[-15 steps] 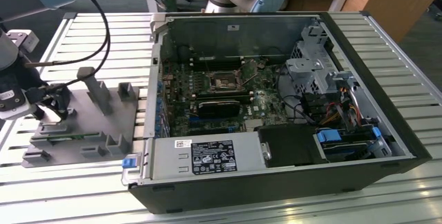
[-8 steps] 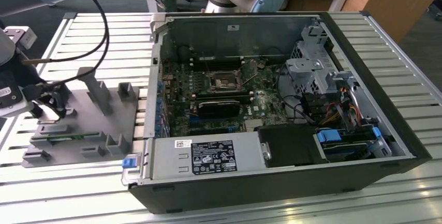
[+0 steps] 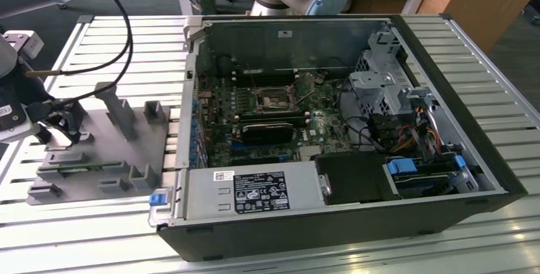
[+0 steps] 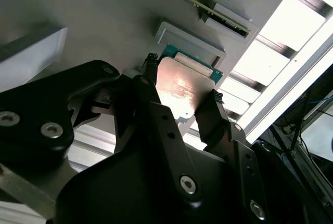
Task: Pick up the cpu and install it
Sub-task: 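Pick up the cpu and move it towards the insertion slot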
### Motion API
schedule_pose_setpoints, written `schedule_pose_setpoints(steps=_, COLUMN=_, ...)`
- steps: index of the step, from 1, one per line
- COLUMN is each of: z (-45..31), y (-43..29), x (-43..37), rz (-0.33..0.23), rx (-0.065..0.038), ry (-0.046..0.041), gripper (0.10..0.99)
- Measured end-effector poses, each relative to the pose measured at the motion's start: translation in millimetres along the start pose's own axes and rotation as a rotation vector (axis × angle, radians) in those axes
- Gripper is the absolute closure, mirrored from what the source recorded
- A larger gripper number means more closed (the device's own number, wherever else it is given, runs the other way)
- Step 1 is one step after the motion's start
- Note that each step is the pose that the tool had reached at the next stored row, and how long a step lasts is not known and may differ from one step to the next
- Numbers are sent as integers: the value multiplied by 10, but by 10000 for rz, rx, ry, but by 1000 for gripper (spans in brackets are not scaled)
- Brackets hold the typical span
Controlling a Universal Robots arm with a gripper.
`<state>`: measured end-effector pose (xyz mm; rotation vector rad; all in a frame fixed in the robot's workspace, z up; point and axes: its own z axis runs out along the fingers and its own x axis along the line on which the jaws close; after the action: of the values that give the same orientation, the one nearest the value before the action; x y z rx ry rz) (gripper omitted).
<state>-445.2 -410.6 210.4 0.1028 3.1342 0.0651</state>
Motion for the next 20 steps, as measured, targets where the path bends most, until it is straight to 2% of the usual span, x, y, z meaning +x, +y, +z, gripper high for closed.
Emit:
schedule_pose_setpoints(steps=10, z=-41, y=2, x=0, rz=-3, rx=0, ry=1, gripper=545)
schedule_pose_setpoints(steps=20, z=-144, y=6, x=0, rz=-3, rx=0, ry=0, gripper=545)
